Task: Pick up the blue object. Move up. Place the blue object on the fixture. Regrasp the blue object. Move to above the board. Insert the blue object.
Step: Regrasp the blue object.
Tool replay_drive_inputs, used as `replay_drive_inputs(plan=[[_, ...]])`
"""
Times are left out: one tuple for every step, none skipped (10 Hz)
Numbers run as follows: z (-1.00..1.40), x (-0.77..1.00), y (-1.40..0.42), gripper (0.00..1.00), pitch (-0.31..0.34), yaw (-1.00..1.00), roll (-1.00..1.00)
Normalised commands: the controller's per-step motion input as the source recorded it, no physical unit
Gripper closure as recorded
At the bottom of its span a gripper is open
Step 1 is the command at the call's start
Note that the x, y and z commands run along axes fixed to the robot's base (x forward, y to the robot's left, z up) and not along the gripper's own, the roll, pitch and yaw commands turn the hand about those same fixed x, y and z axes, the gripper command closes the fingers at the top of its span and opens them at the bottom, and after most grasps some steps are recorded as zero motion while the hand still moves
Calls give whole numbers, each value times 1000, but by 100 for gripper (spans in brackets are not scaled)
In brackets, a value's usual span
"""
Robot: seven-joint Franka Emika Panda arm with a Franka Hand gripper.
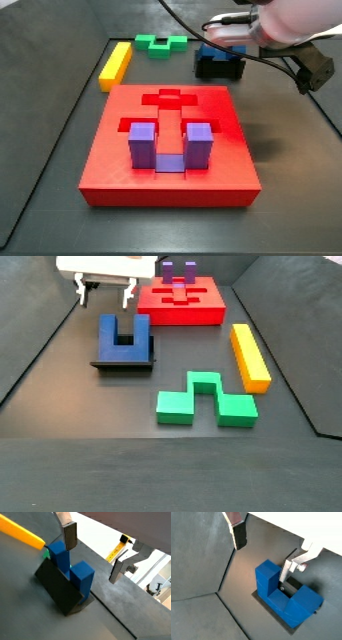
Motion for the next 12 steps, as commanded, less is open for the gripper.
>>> replay_drive_inputs(plan=[[-266, 243, 300, 0, 0, 46, 0], [-337, 146, 246, 0, 49, 31, 86], [-420, -29, 129, 0, 57, 0, 117], [-391, -206, 37, 0, 51, 0, 54], [-340, -169, 37, 0, 57, -3, 69], [-149, -51, 109, 0, 17, -3, 0], [0, 0, 274, 0, 6, -43, 0], [-43, 0, 283, 0, 57, -77, 0], [-74, 0, 140, 0, 40, -40, 0], [0, 20, 0, 0, 0, 0, 0], [11, 120, 0, 0, 114, 0, 0], [317, 449, 0, 0, 406, 0, 66]])
